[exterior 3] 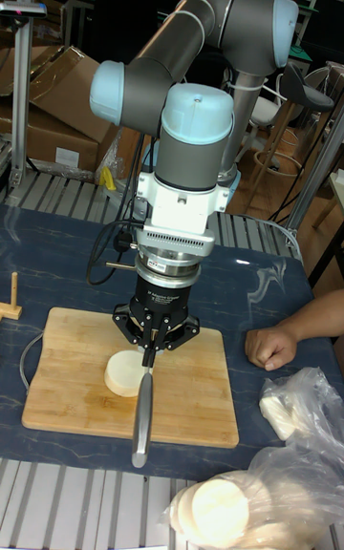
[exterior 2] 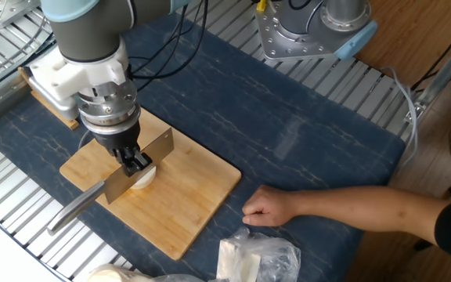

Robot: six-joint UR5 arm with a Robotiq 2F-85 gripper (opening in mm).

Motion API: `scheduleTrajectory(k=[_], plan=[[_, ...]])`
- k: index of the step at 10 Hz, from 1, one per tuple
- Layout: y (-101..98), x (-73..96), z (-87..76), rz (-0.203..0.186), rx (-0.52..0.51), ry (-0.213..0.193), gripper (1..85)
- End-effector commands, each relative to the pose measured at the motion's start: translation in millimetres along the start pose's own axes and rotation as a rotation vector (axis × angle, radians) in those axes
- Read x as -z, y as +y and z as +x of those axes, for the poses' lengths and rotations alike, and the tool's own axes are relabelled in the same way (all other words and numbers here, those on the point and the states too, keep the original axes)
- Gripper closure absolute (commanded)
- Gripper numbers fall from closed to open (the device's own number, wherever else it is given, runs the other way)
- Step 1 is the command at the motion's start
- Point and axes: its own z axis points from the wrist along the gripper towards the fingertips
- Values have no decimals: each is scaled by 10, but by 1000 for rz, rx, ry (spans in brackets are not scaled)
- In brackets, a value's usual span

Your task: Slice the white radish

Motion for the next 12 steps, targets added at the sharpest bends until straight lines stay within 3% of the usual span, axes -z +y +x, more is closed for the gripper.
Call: scheduleTrajectory(k=[1,8,10,12], plan=[[13,9,-18,-9,-4,-6,847],[20,74,102,-4,22,48,847],[-82,81,188,32,66,82,847],[-118,89,256,47,46,109,847]])
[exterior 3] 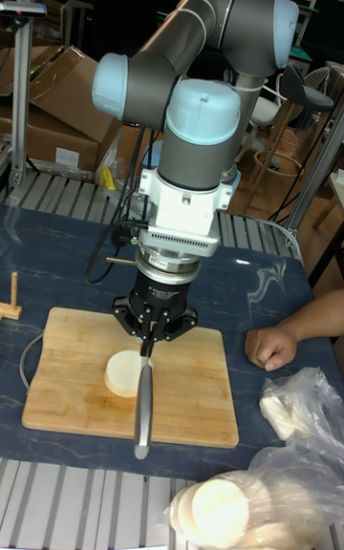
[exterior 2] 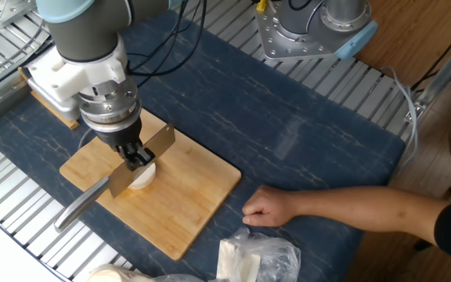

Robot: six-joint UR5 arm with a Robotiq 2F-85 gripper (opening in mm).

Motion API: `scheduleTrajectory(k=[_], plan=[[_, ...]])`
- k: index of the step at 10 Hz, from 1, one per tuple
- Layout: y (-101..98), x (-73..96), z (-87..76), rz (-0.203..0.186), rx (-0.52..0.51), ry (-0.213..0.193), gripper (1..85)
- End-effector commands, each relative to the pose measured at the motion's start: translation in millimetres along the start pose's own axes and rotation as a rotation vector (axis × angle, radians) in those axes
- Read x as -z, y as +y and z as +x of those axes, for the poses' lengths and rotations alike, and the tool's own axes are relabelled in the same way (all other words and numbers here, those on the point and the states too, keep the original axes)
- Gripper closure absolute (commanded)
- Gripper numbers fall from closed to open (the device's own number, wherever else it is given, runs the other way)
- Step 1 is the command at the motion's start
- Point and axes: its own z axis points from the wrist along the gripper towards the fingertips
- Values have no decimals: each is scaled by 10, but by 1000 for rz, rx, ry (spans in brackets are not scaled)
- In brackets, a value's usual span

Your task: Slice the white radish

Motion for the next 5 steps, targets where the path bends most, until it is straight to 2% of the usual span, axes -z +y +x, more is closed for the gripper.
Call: scheduleTrajectory(k=[1,4,5], plan=[[-46,17,88,14,-3,35,847],[89,45,69,-23,-67,31,847],[109,60,60,-22,-74,31,847]])
